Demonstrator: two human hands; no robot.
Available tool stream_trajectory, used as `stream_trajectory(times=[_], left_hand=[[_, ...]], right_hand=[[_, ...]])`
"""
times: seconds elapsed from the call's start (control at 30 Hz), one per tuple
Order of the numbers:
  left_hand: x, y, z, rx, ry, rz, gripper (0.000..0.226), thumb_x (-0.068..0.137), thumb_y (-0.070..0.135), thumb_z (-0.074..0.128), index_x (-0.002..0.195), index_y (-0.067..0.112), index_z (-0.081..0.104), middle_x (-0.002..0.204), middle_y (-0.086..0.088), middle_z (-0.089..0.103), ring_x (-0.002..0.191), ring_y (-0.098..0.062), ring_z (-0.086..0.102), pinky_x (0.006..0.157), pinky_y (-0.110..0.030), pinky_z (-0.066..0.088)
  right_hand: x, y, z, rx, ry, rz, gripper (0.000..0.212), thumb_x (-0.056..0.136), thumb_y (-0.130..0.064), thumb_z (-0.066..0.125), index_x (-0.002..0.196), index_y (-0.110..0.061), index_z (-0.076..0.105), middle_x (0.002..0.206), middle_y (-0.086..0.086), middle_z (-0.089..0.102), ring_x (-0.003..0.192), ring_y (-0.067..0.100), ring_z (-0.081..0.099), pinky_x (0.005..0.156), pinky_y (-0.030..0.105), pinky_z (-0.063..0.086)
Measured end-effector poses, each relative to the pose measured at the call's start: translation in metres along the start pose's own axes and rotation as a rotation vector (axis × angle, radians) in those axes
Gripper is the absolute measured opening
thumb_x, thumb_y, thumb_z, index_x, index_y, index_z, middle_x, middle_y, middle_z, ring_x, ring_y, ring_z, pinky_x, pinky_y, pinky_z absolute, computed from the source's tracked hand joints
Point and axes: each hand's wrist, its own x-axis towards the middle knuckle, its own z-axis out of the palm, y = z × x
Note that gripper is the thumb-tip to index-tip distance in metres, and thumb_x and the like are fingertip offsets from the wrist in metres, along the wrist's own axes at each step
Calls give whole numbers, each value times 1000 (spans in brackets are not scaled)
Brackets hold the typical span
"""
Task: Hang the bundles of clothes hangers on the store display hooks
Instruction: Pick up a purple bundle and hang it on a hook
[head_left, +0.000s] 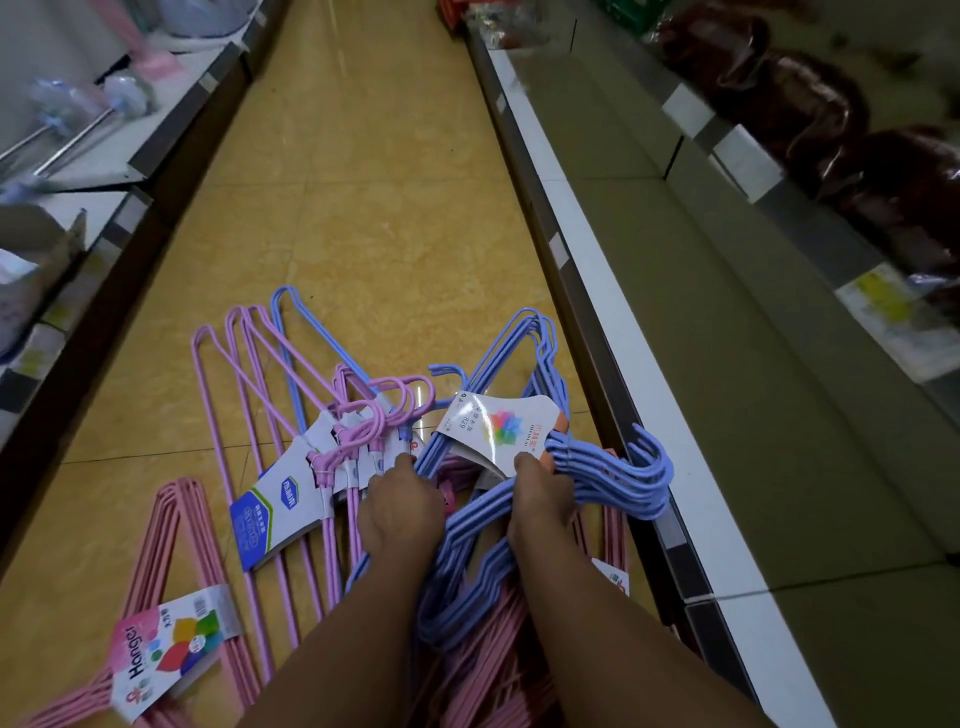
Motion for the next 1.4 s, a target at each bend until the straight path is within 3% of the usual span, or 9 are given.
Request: stream_trajectory(times=[0.17,0.3,0.37,0.47,0.67,0.87,0.97,1.27,1.4], left_hand=[[12,-8,-13,-67,-100,-30,34,97,38,38,98,10,57,94,-10,62,82,-29,53,68,-32,39],[9,-2,-10,-247,-294,-2,42,101,38,34,112,4,57,115,-18,61,104,-33,56,78,-32,39],[-1,11,-10,-343,-236,69,38,101,36,35,112,9,58,115,-15,62,107,-31,56,76,-29,35],[-13,40,-17,-482,-140,187,28,101,29,36,86,15,55,91,-8,61,95,-29,59,65,-28,31],[-22,70,-61,-451,-110,234,45,91,7,41,136,15,42,139,-6,44,123,-25,47,91,-40,44],[-54,81,-152,-345,-204,169,55,88,3,48,141,11,36,144,-9,39,130,-27,40,98,-40,41],[-74,92,-212,-337,-190,197,48,85,1,47,132,7,43,134,-14,47,121,-32,48,87,-39,42],[-120,117,-425,-34,-144,150,78,92,12,51,152,18,3,159,-8,5,145,-26,13,111,-39,29],[-148,116,-515,114,-68,124,76,88,18,53,150,26,9,158,-4,10,146,-28,8,116,-45,15]], right_hand=[[-16,-6,7,35,3,-94,59,82,-32,63,132,-8,42,115,15,60,92,35,61,74,42,46],[-29,-17,7,-110,52,-254,58,88,-32,62,135,-9,36,124,14,56,101,37,59,75,40,43],[-35,-20,5,-262,101,-341,60,87,-36,63,132,-8,35,125,14,57,105,38,59,77,40,44],[-36,-18,-2,-480,127,-517,61,86,-44,63,129,-9,36,126,11,57,108,35,59,76,36,43],[-48,-38,-31,-732,85,-797,47,88,-46,59,121,-15,44,121,5,56,104,30,59,72,35,41],[-133,-96,-77,-910,133,-823,44,89,-42,57,125,-18,47,121,5,54,107,27,57,80,35,40],[-191,-133,-96,-1028,135,-854,40,90,-42,55,125,-25,48,122,0,54,113,23,53,91,37,34],[-384,-272,-123,-1147,-125,-953,43,91,-29,53,131,-40,45,135,-5,46,124,22,36,103,36,22],[-467,-337,-132,-1150,-321,-1050,37,93,-30,49,130,-37,50,132,-4,51,124,25,38,103,38,22]])
